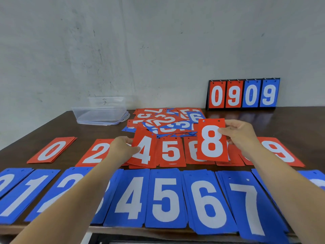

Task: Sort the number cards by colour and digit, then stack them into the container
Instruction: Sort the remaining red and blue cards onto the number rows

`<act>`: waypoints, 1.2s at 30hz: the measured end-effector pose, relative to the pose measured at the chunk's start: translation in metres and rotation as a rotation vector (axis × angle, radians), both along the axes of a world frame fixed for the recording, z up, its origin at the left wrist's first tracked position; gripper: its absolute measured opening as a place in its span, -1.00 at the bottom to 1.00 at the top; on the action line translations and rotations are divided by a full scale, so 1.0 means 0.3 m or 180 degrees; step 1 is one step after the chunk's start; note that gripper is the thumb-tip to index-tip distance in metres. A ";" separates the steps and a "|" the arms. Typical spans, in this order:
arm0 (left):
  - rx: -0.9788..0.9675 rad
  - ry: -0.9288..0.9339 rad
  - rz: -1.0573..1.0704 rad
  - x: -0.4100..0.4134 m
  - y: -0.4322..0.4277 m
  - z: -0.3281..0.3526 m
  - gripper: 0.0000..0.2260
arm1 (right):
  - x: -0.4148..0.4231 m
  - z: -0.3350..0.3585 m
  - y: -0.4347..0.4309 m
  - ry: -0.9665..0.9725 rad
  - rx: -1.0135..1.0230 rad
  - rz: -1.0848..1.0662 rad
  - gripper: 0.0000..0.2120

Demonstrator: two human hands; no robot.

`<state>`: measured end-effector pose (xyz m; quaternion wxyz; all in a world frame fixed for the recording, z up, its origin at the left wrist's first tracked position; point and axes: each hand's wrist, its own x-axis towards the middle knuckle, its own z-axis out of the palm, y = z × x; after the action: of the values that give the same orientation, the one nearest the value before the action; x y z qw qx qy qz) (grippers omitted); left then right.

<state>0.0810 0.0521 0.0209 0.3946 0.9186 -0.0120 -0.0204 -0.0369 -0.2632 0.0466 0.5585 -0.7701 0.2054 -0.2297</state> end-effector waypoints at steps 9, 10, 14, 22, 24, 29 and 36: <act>0.1129 -0.0340 0.0094 -0.032 -0.046 -0.028 -0.63 | -0.103 0.012 -0.027 -0.0033 -0.0084 -0.0241 -0.71; 0.1199 -0.0329 0.0103 -0.032 -0.048 -0.029 -0.64 | -0.110 0.013 -0.033 -0.0007 -0.0084 -0.0271 -0.70; 0.1418 -0.0339 0.0098 -0.019 -0.057 -0.034 -0.71 | -0.146 0.018 -0.070 0.0057 -0.0076 -0.0390 -0.67; 0.1534 -0.0348 -0.0062 -0.008 -0.075 -0.015 -0.80 | -0.212 0.016 -0.135 0.0113 -0.0029 -0.0546 -0.71; 0.1440 -0.0465 -0.0112 -0.011 -0.088 -0.012 -0.71 | -0.213 0.017 -0.153 0.0148 -0.0038 -0.0528 -0.70; 0.0991 -0.0719 -0.0388 -0.026 -0.178 0.005 -0.57 | -0.192 0.042 -0.227 0.0347 -0.0131 -0.0545 -0.69; 0.0951 -0.0879 -0.0660 -0.016 -0.359 0.039 -0.52 | -0.149 0.051 -0.367 0.0803 -0.0211 -0.0473 -0.67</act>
<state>0.0762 -0.0557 0.0327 0.2445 0.9547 -0.1571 0.0635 -0.0818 -0.3735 0.0618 0.4841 -0.7935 0.3227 -0.1784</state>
